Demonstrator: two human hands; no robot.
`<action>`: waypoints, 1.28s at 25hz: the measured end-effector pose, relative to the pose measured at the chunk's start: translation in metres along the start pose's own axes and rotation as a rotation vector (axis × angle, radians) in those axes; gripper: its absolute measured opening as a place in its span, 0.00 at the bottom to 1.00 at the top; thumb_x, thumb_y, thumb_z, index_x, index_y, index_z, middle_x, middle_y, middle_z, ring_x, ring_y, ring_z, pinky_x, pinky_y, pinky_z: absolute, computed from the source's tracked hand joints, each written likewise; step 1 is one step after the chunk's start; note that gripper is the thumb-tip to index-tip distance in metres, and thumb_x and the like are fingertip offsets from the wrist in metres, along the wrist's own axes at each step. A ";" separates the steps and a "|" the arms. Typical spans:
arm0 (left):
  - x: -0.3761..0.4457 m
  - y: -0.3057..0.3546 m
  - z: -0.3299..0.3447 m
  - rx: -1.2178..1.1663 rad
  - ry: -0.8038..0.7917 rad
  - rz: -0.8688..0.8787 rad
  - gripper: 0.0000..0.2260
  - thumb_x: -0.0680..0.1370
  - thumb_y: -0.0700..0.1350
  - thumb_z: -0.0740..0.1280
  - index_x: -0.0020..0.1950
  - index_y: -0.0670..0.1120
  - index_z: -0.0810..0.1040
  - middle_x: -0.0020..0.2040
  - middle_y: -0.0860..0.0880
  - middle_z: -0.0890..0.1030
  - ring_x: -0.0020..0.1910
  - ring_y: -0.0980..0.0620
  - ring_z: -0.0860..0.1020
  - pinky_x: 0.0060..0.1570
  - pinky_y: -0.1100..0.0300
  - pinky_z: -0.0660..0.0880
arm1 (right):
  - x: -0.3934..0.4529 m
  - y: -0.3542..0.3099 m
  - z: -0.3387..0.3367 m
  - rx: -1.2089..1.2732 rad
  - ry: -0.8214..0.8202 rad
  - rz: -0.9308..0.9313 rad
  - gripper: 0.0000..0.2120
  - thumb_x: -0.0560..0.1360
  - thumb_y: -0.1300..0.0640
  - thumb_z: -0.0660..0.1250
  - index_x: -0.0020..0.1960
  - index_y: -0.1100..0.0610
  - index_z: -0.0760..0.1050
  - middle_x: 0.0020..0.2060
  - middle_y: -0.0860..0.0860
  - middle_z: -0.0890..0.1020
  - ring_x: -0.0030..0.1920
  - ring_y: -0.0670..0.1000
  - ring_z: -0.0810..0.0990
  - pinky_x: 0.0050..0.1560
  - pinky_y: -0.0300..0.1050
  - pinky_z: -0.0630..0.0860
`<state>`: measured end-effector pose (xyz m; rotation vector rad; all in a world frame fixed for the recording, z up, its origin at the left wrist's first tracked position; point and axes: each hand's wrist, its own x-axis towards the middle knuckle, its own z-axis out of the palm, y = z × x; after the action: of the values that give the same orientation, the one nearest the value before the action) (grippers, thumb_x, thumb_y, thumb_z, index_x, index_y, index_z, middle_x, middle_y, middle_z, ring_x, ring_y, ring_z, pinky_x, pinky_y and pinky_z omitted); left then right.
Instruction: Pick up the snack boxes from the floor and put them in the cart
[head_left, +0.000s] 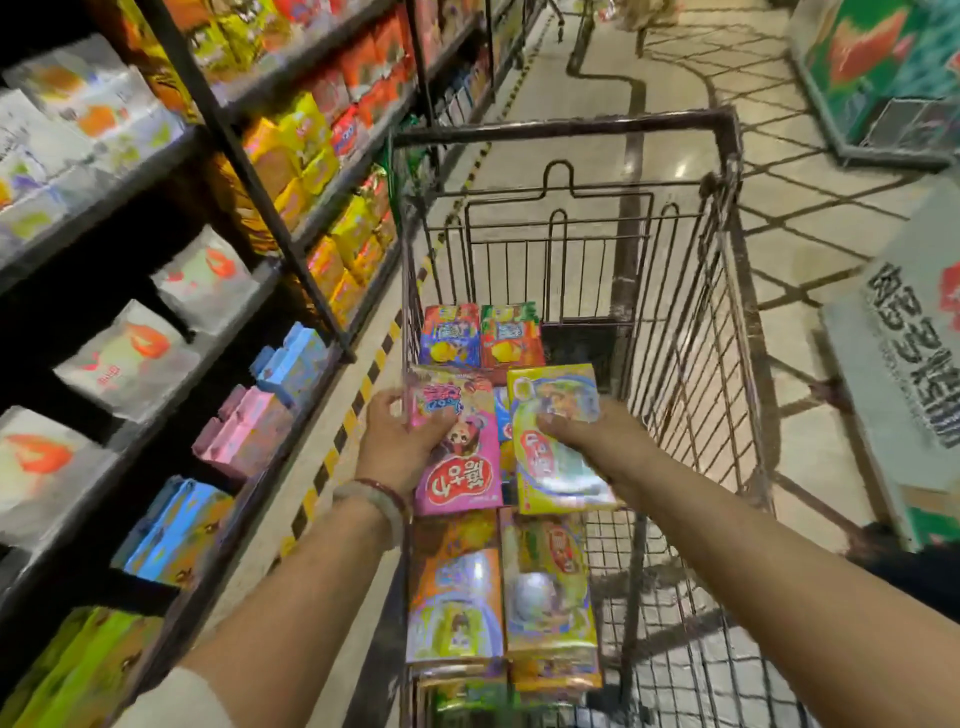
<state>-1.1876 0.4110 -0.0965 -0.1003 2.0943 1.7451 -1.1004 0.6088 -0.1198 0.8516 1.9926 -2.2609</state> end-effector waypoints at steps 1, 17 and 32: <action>0.012 -0.006 0.008 0.079 0.051 0.003 0.30 0.63 0.52 0.77 0.58 0.46 0.65 0.47 0.44 0.81 0.43 0.44 0.81 0.47 0.49 0.79 | 0.015 0.005 0.000 0.001 0.005 0.030 0.14 0.70 0.62 0.74 0.54 0.61 0.78 0.47 0.58 0.85 0.44 0.56 0.84 0.47 0.50 0.81; 0.076 -0.049 0.038 1.019 0.184 0.390 0.16 0.75 0.42 0.68 0.61 0.38 0.75 0.59 0.39 0.76 0.58 0.38 0.73 0.57 0.52 0.67 | 0.108 0.066 0.008 -0.548 0.202 0.092 0.46 0.44 0.18 0.65 0.50 0.49 0.73 0.48 0.53 0.79 0.48 0.60 0.81 0.40 0.61 0.81; 0.062 -0.047 0.042 1.189 -0.087 0.386 0.21 0.80 0.50 0.53 0.72 0.46 0.63 0.72 0.46 0.65 0.71 0.48 0.61 0.70 0.57 0.57 | 0.111 0.031 0.019 -0.866 0.157 0.077 0.36 0.70 0.30 0.60 0.67 0.55 0.67 0.63 0.57 0.72 0.66 0.58 0.67 0.62 0.50 0.67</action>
<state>-1.2182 0.4532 -0.1675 0.7264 2.8172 0.3768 -1.1911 0.6226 -0.1916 0.9553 2.5698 -1.0816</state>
